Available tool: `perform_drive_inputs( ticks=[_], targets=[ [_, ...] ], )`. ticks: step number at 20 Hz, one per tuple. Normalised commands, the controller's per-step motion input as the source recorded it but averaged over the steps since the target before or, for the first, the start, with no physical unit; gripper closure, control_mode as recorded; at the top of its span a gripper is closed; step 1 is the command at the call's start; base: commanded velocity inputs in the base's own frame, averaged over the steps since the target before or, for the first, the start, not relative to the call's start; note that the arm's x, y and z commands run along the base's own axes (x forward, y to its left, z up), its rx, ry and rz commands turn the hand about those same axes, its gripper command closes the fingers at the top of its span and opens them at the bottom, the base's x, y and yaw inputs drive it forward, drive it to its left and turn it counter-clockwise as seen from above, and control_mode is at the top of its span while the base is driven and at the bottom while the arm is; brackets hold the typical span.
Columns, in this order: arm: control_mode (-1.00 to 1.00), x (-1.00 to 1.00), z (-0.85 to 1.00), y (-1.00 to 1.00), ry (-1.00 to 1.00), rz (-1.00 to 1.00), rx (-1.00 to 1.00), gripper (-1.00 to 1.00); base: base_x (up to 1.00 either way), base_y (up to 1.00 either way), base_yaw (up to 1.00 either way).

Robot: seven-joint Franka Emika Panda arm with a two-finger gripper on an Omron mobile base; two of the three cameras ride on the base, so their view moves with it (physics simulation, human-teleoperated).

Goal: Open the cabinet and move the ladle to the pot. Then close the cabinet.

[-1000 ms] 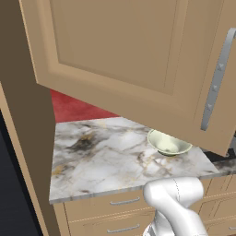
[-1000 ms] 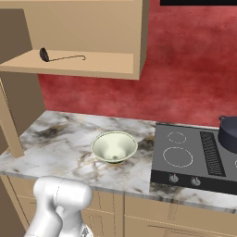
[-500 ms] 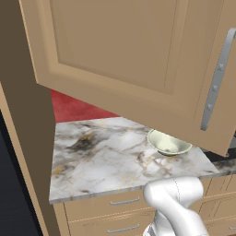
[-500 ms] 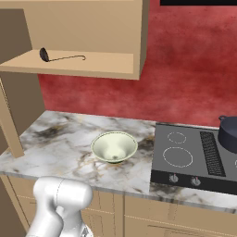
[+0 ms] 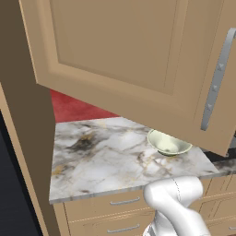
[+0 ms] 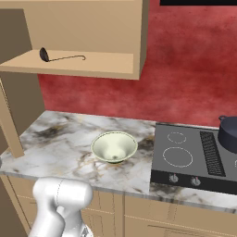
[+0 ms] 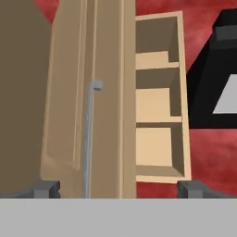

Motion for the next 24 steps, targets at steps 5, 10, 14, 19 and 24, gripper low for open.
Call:
perform_drive_inputs(
  ticks=[5, 10, 14, 19, 24],
  targets=[
    [-1.00, 0.02, -0.10, -0.14, 0.02, 0.25, 0.00, -1.00, 0.00, 0.00, 0.00],
    [-1.00, 0.09, -0.08, -0.12, 0.01, 0.22, 0.00, -1.00, 0.00, 0.00, 0.00],
    [-1.00, 0.19, 0.00, -0.10, 0.08, 0.22, 0.00, -1.00, 0.00, 0.00, 0.00],
    [-1.00, 0.29, 0.00, -0.03, 0.04, 0.17, 0.00, -1.00, 0.00, 0.00, 0.00],
    [-1.00, 0.18, -0.01, -0.05, 0.00, 0.15, 0.00, -1.00, 0.00, 0.00, 0.00]
  ],
)
